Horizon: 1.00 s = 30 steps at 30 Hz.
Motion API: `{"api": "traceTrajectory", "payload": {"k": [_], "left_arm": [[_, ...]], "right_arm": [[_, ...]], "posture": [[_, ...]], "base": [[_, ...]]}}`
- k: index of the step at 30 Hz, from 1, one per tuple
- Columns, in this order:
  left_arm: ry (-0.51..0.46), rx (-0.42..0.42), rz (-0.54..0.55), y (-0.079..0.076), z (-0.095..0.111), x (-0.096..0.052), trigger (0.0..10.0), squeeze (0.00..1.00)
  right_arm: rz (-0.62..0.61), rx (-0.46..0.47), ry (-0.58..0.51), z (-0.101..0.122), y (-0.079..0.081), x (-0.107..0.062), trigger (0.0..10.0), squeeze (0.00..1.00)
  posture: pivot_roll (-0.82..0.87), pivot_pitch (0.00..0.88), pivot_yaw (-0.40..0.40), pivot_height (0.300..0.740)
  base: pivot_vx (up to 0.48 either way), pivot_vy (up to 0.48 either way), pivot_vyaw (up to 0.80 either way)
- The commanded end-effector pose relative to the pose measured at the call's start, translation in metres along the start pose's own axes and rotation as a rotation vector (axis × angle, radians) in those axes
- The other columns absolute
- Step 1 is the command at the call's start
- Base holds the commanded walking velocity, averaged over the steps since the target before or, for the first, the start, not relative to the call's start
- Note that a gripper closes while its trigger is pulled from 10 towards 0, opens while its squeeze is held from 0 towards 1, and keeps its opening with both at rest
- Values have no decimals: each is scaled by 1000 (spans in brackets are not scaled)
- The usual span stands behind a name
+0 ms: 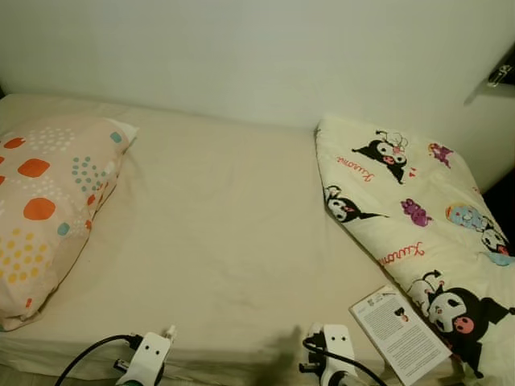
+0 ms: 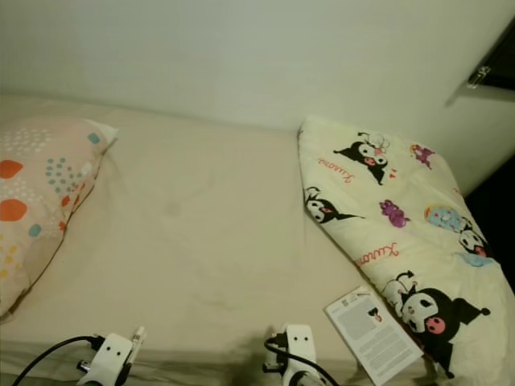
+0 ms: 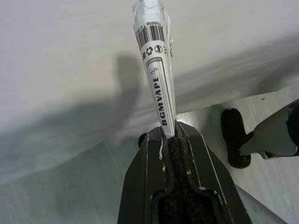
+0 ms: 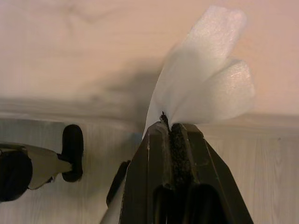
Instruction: Clean up the room
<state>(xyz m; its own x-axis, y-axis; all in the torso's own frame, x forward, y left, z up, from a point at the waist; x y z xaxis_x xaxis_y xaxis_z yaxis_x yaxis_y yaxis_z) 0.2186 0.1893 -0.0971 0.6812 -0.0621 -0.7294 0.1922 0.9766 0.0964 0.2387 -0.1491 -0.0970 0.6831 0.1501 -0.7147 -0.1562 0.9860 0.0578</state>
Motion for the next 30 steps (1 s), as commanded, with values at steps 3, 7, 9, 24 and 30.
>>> {"api": "traceTrajectory", "payload": {"k": [3,7,9,24,30], "left_arm": [[-8,7,-23,-8,0,2,10000,0],[-14,15,-25,-9,2,3,10000,0],[-15,18,-26,-9,2,4,10000,0],[-23,34,-33,-10,2,5,10000,0],[-26,36,-36,-12,2,5,10000,0]], "right_arm": [[1,-7,7,-3,0,0,10000,0],[9,-19,5,-2,2,0,10000,0],[10,-20,5,-2,2,0,10000,0],[1,-28,11,-4,-2,-1,10000,0],[6,-20,-12,0,0,0,10000,0]], "posture": [[145,0,-73,740],[145,0,-73,740],[145,0,-73,740],[139,0,-72,740],[138,0,-72,740]], "base": [[-277,0,0],[-281,0,0],[-285,0,0],[-377,0,0],[-391,0,0]]}}
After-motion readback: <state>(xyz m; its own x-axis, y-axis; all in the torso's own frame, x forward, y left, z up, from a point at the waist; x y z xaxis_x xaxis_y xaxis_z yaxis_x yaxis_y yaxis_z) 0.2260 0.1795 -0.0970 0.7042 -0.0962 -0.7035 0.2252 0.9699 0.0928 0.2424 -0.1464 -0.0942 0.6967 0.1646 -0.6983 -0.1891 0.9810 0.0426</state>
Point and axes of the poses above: a point about 5 cm out from each wrist's last joint towards the gripper, its own x axis pointing out of the wrist towards the gripper, its own z axis along the axis of the wrist's last joint, y = z × x, the point moved 4 cm from there along x, pointing out of the wrist towards the gripper, and after that the axes turned 7 degrees about -x, right-handed, at the moved point
